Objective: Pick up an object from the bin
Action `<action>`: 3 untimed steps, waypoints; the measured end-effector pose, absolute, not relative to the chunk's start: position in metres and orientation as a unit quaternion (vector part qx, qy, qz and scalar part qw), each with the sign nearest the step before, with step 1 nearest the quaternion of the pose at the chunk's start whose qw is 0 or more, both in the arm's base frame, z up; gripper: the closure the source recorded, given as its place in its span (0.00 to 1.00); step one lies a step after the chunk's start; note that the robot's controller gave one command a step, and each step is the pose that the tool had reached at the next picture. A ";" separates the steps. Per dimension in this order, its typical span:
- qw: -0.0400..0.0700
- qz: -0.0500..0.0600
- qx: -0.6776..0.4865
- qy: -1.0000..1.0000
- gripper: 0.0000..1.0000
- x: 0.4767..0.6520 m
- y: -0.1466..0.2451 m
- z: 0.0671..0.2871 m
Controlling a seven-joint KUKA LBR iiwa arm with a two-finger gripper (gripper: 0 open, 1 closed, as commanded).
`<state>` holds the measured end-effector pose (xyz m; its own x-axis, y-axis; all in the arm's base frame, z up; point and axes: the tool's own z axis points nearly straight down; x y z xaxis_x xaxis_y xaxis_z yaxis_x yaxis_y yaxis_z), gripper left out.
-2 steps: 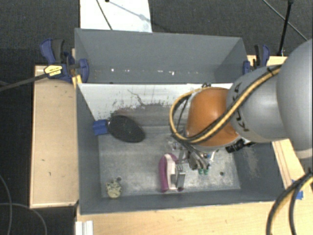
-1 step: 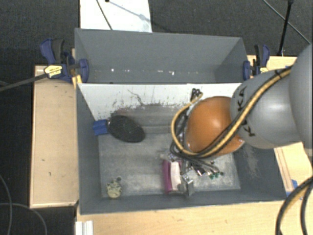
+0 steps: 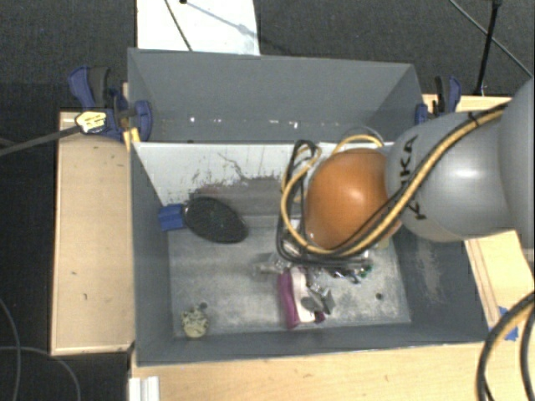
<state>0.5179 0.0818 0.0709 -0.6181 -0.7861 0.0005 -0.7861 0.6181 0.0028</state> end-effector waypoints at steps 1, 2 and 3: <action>-0.004 0.000 0.434 -0.901 1.00 0.520 0.082 0.073; -0.003 -0.001 0.432 -0.902 0.00 0.520 0.082 0.072; 0.006 0.001 0.430 -0.903 1.00 0.518 0.078 0.073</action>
Offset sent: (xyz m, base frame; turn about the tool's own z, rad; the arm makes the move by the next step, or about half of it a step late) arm 0.0000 0.0000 0.0000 0.0000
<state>0.5176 0.0779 0.0727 -0.6306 -0.7760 0.0126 -0.7761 0.6306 0.0032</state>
